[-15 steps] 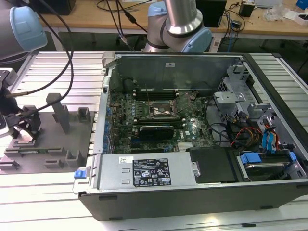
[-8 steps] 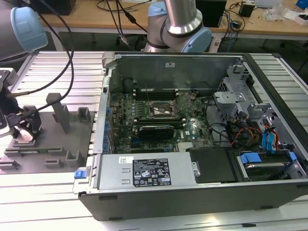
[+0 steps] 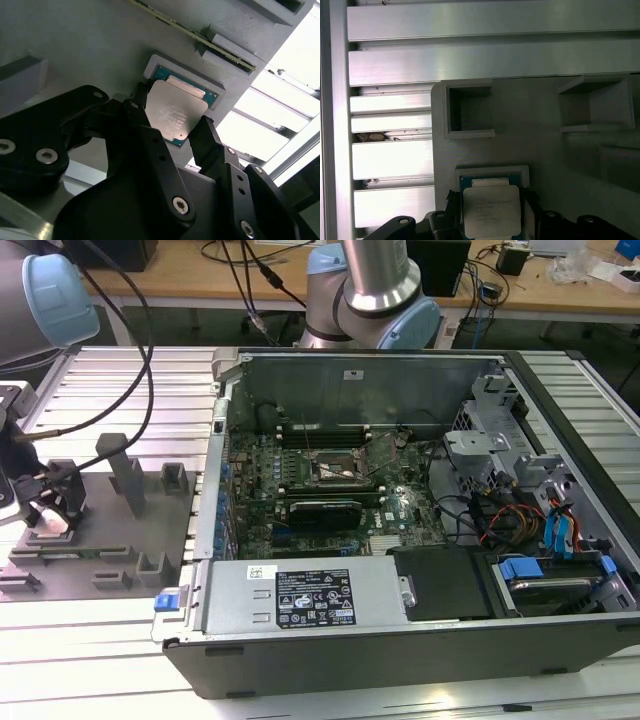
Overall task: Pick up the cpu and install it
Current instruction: 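Pick up the cpu and move it towards the insertion slot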
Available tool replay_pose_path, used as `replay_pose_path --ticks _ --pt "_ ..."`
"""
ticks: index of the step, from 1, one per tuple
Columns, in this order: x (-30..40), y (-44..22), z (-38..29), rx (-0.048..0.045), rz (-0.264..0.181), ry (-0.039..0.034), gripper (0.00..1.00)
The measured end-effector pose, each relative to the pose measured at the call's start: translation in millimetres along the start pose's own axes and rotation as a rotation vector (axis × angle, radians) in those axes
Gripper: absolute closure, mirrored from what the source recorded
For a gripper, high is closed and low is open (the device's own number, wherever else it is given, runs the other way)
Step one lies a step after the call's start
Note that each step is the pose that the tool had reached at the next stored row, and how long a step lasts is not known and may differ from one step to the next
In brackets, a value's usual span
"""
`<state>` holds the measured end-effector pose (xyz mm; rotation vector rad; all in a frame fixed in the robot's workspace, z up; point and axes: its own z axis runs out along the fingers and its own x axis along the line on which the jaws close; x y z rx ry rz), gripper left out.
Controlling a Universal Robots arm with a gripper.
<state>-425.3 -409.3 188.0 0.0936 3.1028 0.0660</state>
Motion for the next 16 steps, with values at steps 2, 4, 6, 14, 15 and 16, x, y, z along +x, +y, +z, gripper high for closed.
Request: replay_pose_path --ticks 2,4,6,14,15,16 --pt "0.0 0.1 0.0 0.0000 0.000 0.0000 0.45" --pt "-0.1 0.1 -0.2 0.0001 0.000 -0.0001 0.45" --pt "-0.1 0.2 -1.9 -0.0001 0.000 -0.0003 0.45" --pt "-0.6 0.8 -15.8 0.0000 0.000 -0.0001 0.45" --pt "-0.7 0.9 -18.6 0.0000 0.000 -0.0001 0.45" --pt "-0.7 1.0 -20.4 0.0001 0.000 -0.0001 0.45"
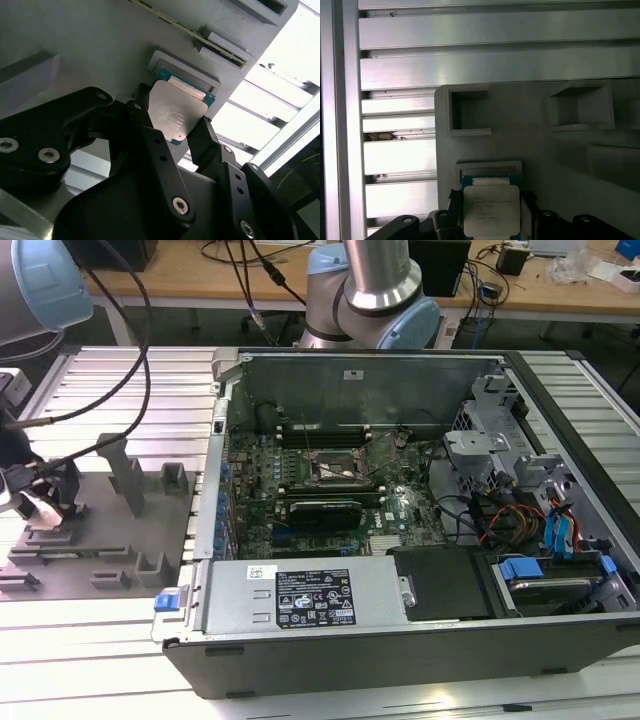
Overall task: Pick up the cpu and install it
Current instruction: 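Pick up the cpu and move it towards the insertion slot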
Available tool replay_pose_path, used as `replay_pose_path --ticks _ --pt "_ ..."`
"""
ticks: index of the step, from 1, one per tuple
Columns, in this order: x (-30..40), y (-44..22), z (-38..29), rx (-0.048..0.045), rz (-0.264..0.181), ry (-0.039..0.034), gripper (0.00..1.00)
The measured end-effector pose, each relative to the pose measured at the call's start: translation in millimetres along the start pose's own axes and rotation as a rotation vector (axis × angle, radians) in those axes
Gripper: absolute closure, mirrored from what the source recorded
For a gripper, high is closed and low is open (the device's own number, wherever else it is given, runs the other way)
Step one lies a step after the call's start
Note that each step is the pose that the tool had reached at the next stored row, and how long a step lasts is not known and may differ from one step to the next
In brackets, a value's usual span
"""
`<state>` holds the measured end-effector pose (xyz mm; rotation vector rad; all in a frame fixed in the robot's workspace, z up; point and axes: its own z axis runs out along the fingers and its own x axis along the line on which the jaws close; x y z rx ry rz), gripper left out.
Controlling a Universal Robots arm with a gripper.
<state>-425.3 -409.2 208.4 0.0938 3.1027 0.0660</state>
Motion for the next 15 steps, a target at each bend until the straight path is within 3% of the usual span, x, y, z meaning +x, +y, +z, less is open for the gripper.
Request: replay_pose_path --ticks 15 --pt "-1.2 1.4 -32.3 -0.0001 0.000 0.0000 0.45"
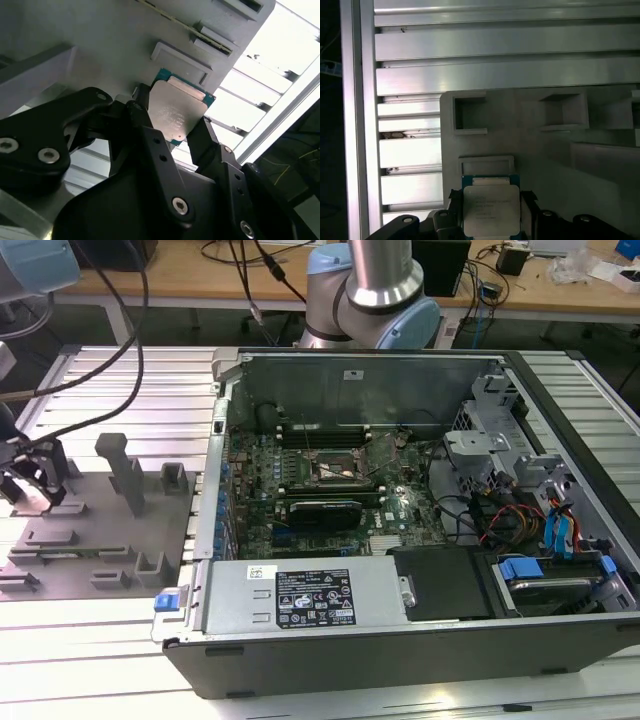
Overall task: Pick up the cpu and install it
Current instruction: 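Pick up the cpu and move it towards the insertion slot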
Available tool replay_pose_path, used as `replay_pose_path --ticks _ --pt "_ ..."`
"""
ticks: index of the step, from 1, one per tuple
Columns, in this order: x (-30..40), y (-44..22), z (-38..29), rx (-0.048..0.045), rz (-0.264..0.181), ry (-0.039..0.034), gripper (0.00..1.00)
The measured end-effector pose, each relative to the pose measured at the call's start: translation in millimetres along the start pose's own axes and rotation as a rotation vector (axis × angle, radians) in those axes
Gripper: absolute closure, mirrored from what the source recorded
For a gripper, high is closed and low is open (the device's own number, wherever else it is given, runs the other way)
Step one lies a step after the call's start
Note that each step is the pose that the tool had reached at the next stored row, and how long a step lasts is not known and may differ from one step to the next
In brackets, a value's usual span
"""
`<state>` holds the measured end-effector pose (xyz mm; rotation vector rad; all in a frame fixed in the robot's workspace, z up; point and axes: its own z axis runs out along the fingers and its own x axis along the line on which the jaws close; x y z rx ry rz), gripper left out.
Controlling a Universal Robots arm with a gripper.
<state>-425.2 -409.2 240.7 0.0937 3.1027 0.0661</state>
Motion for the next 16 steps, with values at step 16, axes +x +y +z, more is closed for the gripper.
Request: replay_pose_path --ticks 16 --pt "-1.1 1.4 -31.5 0.0000 0.000 0.0001 0.45"
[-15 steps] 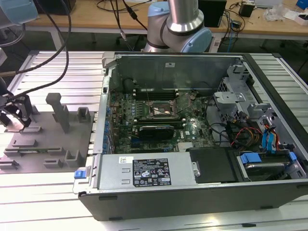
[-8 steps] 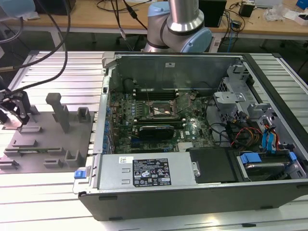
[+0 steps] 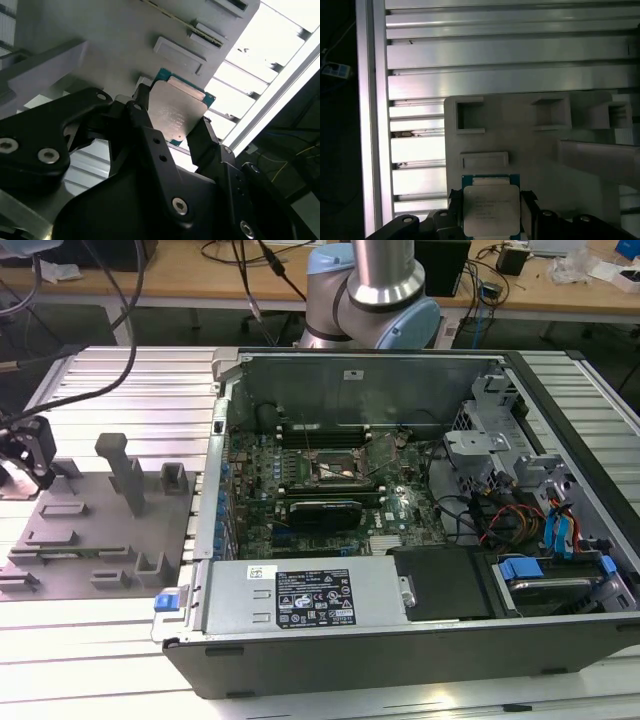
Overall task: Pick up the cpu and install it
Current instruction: 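Pick up the cpu and move it towards the insertion slot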
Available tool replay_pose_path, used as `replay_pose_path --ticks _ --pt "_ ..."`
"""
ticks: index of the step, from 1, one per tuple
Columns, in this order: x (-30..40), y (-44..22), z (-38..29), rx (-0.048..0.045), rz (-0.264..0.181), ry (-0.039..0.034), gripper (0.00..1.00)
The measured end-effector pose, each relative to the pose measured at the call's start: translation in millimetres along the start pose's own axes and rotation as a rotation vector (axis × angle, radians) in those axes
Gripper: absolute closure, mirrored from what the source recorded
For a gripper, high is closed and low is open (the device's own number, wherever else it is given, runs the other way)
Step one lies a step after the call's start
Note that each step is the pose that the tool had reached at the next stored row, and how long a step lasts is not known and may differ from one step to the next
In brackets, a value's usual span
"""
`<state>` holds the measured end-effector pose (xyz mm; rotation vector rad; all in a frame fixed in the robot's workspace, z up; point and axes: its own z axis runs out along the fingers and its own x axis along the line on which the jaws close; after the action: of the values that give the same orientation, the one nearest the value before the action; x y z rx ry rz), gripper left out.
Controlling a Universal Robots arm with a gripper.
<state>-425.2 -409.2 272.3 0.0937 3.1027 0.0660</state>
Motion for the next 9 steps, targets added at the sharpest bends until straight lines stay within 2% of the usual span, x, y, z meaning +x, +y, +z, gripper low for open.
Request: replay_pose_path --ticks 9 --pt "-0.6 0.7 -16.8 0.0000 0.000 0.0000 0.45"
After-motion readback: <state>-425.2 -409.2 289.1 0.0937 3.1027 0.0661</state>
